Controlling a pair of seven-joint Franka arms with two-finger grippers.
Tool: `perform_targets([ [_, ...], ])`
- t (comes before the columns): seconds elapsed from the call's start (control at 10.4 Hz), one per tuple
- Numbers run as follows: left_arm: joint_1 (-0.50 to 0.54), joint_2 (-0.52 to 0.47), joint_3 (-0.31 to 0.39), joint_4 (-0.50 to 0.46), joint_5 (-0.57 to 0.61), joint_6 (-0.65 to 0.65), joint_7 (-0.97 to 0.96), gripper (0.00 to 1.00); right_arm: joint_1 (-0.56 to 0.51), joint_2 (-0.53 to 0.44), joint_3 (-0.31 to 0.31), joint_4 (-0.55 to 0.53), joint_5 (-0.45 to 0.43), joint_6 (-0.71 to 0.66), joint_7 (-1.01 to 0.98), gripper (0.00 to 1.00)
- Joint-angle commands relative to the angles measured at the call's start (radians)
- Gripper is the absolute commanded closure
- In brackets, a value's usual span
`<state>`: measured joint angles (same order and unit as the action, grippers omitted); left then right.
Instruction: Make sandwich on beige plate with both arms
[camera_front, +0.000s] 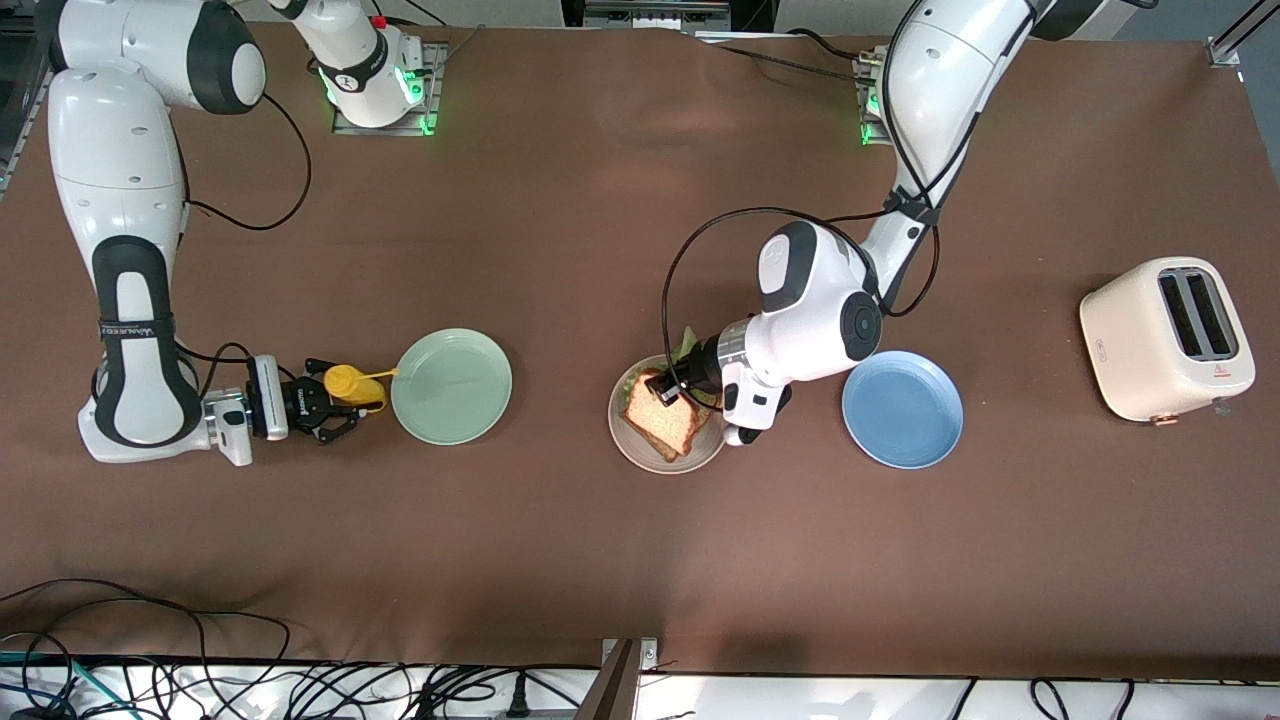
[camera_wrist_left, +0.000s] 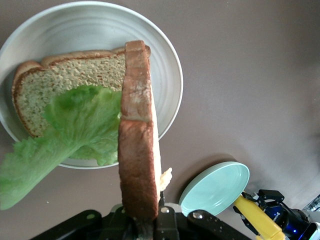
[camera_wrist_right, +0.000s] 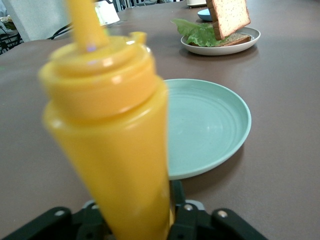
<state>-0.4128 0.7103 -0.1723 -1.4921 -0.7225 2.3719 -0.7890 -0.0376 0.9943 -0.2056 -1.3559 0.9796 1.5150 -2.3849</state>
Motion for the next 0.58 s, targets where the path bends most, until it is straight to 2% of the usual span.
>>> perform_targets([
  [0.0, -0.017, 0.021, 0.013, 0.027, -0.028, 0.010, 0.002, 1.00, -0.004, 0.026, -0.034, 0.032, 0.047, -0.050, -0.020, 0.00],
  [0.29, -0.011, 0.021, 0.014, 0.021, -0.018, -0.002, 0.005, 1.00, 0.004, 0.011, -0.076, 0.032, 0.034, -0.038, -0.023, 0.00],
  [0.48, -0.006, 0.023, 0.019, 0.016, -0.020, -0.026, 0.001, 1.00, 0.005, -0.031, -0.100, 0.031, -0.047, -0.016, -0.010, 0.00],
])
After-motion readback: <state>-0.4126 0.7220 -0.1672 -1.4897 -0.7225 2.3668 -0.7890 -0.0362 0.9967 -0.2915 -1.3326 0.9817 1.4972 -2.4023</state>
